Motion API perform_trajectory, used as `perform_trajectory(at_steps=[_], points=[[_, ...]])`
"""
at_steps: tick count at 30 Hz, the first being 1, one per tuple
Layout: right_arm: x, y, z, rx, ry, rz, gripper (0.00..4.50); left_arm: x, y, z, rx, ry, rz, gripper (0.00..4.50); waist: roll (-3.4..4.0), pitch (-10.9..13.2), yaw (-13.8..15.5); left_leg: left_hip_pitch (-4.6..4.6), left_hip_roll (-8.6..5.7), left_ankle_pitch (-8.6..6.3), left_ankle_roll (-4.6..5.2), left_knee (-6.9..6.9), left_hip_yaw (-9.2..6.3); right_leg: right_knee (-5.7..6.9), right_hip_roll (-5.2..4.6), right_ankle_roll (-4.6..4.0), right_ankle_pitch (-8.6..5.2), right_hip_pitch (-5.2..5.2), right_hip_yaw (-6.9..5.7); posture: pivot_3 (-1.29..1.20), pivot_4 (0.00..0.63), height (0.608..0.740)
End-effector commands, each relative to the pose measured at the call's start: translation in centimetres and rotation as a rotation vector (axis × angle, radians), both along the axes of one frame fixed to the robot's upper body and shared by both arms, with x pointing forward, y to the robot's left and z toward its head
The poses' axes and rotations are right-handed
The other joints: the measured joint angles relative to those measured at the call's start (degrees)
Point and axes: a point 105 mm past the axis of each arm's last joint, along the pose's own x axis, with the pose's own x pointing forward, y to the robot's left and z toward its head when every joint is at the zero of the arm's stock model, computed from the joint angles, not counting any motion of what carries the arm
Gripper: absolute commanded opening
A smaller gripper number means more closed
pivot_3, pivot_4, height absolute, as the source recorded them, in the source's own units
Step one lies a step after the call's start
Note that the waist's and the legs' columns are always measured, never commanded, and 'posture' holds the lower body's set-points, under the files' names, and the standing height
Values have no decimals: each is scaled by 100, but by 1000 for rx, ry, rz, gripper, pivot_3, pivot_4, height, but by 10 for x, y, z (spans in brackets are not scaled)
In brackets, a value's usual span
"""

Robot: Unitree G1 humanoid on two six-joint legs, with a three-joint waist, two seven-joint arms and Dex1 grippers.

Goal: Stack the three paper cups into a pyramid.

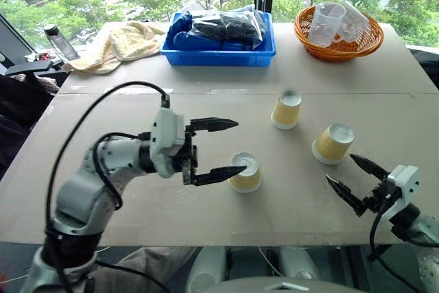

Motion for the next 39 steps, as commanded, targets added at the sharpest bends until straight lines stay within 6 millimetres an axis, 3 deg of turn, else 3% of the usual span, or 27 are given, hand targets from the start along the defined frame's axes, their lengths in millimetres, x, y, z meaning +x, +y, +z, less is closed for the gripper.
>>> perform_trajectory(at_steps=[1, 7, 12, 25, 28, 31, 32, 36, 39], points=[[13, -8, 6, -54, -38, -88, 4500, -12, 8, 17, 36, -9, -35, 4459, 14, 5, 25, -1, -1, 0, 0, 0, 0, -3, -1, 0, 0, 0, 0, 0, 150, 740], [31, -7, 9, 10, -48, -130, 4500, -12, 25, 25, 84, 1, 12, 4459, 14, 11, 31, -6, -3, 11, -20, -1, -1, -7, 0, 0, 0, -1, -3, 0, 150, 740], [38, -1, 9, 48, -32, -107, 4500, -18, 24, 35, 25, 5, -13, 4459, 16, 12, 19, -5, -2, 11, -19, -5, 1, -6, 0, 0, 0, -2, -1, 0, 150, 740], [51, 4, 13, 130, -35, -80, 4500, -24, 32, 24, 81, 48, 5, 4459, 17, 14, 16, -6, -2, 9, -16, -6, 1, -6, 0, 0, -1, -6, 0, 0, 150, 740], [51, 5, 15, 135, -44, -67, 3603, -25, 35, 23, 85, 53, 15, 4500, 18, 15, 16, -6, -1, 9, -16, -6, 2, -6, 0, 0, 0, -7, 1, 0, 150, 740], [50, 7, 14, 124, -44, -48, 2198, -26, 38, 21, 90, 58, 22, 4500, 18, 15, 16, -7, -1, 8, -14, -6, 2, -6, 0, 0, 0, -8, 2, 0, 150, 740], [49, 8, 13, 120, -42, -43, 1941, -26, 38, 21, 91, 58, 24, 4500, 18, 15, 15, -7, -1, 7, -13, -7, 2, -6, 0, 0, 0, -9, 2, 0, 150, 740], [41, 14, 9, 59, -35, 25, 1835, -26, 40, 20, 102, 53, 32, 4500, 18, 15, 16, -10, -1, 3, -5, -7, 4, -5, 0, 0, 0, -14, 3, 0, 150, 740], [6, 45, 6, -17, -5, 297, 1835, -29, 47, 20, 118, 64, 46, 4500, 19, 15, 20, -11, -1, 2, -4, -8, 4, -6, -1, 0, 0, -14, 3, 0, 150, 740]])
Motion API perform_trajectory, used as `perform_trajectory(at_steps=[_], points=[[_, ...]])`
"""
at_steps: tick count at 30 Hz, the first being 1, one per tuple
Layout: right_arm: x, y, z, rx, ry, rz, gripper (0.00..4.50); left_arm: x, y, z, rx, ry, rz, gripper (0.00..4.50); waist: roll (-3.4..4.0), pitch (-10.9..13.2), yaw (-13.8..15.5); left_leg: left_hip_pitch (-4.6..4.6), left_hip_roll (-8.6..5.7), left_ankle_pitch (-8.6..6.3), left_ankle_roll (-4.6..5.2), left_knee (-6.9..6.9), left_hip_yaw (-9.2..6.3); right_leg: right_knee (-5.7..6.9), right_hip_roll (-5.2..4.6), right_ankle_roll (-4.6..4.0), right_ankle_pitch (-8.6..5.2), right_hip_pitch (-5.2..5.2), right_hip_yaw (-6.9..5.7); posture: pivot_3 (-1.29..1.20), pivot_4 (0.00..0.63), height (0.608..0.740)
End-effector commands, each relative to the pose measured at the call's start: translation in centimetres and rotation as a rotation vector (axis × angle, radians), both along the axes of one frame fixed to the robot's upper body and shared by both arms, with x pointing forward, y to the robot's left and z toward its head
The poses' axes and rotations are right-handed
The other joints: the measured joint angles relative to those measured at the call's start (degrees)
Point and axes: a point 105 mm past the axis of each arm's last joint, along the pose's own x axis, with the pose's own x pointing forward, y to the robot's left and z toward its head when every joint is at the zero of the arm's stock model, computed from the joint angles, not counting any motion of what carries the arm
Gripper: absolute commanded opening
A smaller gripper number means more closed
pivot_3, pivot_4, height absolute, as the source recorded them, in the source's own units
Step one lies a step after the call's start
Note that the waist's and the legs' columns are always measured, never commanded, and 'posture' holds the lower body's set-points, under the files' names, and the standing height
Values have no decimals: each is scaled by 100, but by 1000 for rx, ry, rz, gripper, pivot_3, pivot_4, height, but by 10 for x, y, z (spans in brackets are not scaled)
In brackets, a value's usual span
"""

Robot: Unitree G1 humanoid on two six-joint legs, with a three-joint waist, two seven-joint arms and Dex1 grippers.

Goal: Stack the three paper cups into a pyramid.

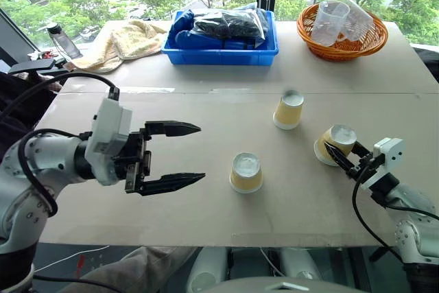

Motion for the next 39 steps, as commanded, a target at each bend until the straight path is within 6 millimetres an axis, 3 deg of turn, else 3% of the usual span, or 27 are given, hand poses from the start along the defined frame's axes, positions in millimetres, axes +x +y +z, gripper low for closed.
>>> perform_trajectory(at_steps=[1, 6, 14, 24, 32, 33, 36, 37, 39], points=[[-37, 38, 3, -80, -7, 305, 1835, -7, 7, 6, 37, -38, 3, 4500, -1, 0, -3, 1, 1, -1, 2, -5, 0, -2, 0, -1, 0, -1, 0, 0, 150, 740], [-58, 64, 4, -92, -13, 475, 1835, -9, 14, -2, 55, -16, 20, 4500, -5, 1, -33, 3, 4, -2, 4, -11, 2, -4, 1, -1, -1, -1, 4, 0, 150, 740], [-44, 84, 6, -79, -44, 529, 1835, -22, 23, -16, 84, 67, 3, 4500, -7, 3, -6, 1, 3, -1, 1, -9, -1, -4, 0, -2, -1, -3, 0, 0, 150, 740], [-39, 94, 5, -75, -12, 594, 1835, -26, 23, -18, 95, 63, -20, 4500, -11, 7, 3, -1, 3, 4, -8, -9, -2, -8, -2, -2, -1, -3, -1, 0, 150, 740], [-45, 94, -6, -109, 44, 610, 1835, -24, 20, -18, 96, 52, -25, 4500, -11, 8, -1, 0, 3, -2, 2, -9, -2, -8, -2, -2, -1, -3, -1, 0, 150, 740], [-45, 94, -6, -100, 45, 607, 2819, -24, 20, -18, 97, 52, -25, 4500, -11, 8, -1, 0, 3, -2, 2, -9, -2, -8, -2, -2, -1, -3, -1, 0, 150, 740], [-43, 91, -4, -86, 44, 592, 4091, -24, 20, -19, 96, 53, -25, 4500, -12, 9, -1, -1, 3, -2, 2, -9, -2, -8, -2, -2, -1, -3, -1, 0, 150, 740], [-43, 89, -2, -79, 43, 582, 4452, -24, 20, -19, 96, 53, -25, 4500, -12, 9, -1, -1, 3, -2, 2, -9, -2, -8, -2, -2, -1, -3, -1, 0, 150, 740], [-43, 84, 4, -58, 38, 569, 4452, -24, 20, -19, 94, 53, -25, 4500, -11, 9, -1, -1, 3, -2, 2, -9, -2, -8, -2, -2, -1, -3, -1, 0, 150, 740]])
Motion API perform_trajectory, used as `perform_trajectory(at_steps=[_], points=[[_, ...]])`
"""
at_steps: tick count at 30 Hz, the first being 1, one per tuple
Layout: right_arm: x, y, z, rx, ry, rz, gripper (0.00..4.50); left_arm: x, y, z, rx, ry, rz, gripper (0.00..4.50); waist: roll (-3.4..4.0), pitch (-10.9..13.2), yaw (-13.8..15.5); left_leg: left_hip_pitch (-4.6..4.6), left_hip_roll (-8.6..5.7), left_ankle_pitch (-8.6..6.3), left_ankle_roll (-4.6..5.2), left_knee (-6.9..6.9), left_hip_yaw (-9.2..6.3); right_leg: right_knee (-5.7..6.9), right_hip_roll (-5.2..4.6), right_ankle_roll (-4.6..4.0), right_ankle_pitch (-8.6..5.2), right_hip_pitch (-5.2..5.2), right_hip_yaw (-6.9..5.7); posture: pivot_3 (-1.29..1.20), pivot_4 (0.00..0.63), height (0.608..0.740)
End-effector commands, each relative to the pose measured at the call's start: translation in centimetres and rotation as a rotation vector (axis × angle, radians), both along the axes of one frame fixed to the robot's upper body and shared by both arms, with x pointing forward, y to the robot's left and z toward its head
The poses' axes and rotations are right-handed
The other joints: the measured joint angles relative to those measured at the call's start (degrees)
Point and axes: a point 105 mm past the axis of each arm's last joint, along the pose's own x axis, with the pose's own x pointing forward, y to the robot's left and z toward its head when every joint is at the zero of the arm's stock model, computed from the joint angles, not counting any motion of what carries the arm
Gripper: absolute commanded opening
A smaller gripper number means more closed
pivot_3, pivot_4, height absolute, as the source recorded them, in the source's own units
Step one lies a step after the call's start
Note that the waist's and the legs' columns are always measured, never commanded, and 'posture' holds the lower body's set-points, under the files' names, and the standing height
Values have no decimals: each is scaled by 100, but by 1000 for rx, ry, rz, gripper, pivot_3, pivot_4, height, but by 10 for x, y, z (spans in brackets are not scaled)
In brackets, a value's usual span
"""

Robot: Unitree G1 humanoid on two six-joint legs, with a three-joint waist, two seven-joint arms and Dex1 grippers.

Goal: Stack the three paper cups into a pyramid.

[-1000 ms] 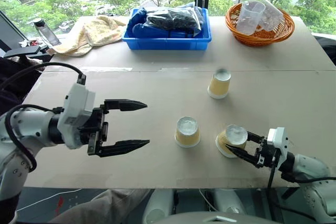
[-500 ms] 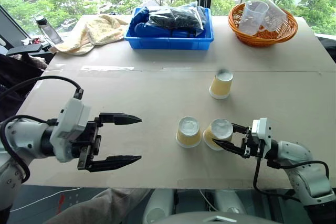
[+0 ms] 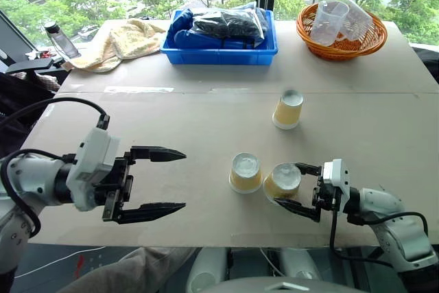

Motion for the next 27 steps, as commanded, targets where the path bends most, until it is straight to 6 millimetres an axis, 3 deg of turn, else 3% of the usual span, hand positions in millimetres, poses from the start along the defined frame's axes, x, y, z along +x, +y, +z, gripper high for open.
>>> perform_trajectory(at_steps=[1, 9, 12, 17, 22, 27], points=[[0, -11, 16, 39, -27, -34, 4452, -1, -2, 5, 3, -37, -11, 4500, 0, 0, 1, 0, 0, 0, 0, 0, 0, 0, 0, 0, 0, 0, 0, 0, 150, 740], [-22, -37, 41, 59, -37, -89, 4452, 4, -3, 20, -80, -74, 12, 4500, -1, 1, 13, -2, 0, -1, 1, 0, -1, 0, -1, 0, 0, 1, -1, 0, 150, 740], [-19, -55, 51, 144, -7, -190, 4452, 9, -3, 23, -97, -100, 32, 4500, -5, 2, -1, -2, 0, -1, 1, 0, -1, 0, -1, 0, 0, 1, -1, 0, 150, 740], [34, -85, 57, 82, -127, -469, 4452, 29, -4, 41, -175, -202, 120, 4500, -17, 3, -36, 7, 0, 0, 1, 2, 2, 8, 0, 0, 2, 5, 3, 0, 150, 740], [91, -74, 73, 98, -166, -566, 4452, 51, 6, 45, -159, -234, 249, 4500, -9, 7, -40, 2, -2, 18, -31, 3, 3, 19, 6, -2, 2, -9, 5, 0, 150, 740], [127, -55, 73, 114, -172, -532, 4452, 56, 15, 44, -156, -224, 310, 4500, -11, 7, -37, -40, -2, 20, -34, 3, 8, 12, 8, -1, 2, -48, 9, 0, 150, 740]])
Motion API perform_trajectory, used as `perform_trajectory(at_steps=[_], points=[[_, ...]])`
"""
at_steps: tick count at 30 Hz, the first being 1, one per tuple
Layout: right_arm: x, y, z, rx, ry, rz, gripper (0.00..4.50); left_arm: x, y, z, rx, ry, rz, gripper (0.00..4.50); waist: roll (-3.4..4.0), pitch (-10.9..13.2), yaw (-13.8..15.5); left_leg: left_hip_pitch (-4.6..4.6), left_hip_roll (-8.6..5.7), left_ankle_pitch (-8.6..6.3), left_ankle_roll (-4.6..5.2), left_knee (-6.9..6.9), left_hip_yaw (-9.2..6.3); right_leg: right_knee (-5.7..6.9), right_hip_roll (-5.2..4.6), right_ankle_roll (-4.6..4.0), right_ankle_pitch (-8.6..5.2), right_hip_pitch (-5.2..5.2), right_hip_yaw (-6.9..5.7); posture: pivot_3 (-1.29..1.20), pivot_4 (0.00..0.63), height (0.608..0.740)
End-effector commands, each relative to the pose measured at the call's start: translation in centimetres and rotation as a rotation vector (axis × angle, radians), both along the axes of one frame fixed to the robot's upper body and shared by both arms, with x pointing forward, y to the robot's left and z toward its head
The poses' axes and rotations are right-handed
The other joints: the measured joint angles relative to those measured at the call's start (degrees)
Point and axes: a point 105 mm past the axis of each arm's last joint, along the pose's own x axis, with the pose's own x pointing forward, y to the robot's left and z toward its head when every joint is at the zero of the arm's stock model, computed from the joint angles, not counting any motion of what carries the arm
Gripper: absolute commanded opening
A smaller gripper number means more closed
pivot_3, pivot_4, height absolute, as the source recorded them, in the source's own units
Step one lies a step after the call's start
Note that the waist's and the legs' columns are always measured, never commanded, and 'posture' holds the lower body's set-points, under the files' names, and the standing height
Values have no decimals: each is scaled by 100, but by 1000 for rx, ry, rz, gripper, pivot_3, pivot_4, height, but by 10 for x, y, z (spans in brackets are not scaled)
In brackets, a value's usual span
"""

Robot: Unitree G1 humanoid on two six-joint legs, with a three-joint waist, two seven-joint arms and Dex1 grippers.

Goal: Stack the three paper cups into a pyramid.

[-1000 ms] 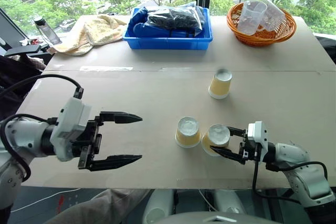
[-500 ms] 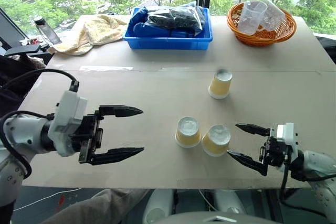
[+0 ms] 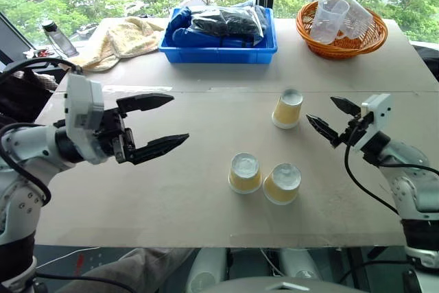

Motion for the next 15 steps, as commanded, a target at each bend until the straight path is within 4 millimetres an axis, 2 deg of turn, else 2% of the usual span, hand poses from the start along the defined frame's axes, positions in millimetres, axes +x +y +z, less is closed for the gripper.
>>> perform_trajectory(at_steps=[1, 4, 7, 15], points=[[13, 11, -1, 1, -26, 32, 4452, -1, 4, 4, 8, -14, 29, 4500, 0, 0, -5, -7, -1, 0, 0, 0, 1, -1, -1, 0, 0, -5, 0, 0, 150, 740], [24, 25, -2, 2, -38, 73, 4452, -4, 5, 1, -2, 13, 24, 4500, 1, 1, 0, -21, 0, 0, 0, 1, -5, -1, -2, 0, 0, -18, -6, 0, 150, 740], [34, 31, -5, 6, -29, 73, 4452, -7, 4, -1, -16, 36, 11, 4500, 2, 1, -10, -23, 0, 1, -1, 5, -5, 3, -3, 0, 0, -19, -5, 0, 150, 740], [43, 46, -7, 37, -30, 115, 4452, -9, 5, -3, -15, 54, -11, 4500, 3, 2, -35, -22, 0, 1, -1, 10, -6, 6, -2, 0, 0, -18, -7, 0, 150, 740]])
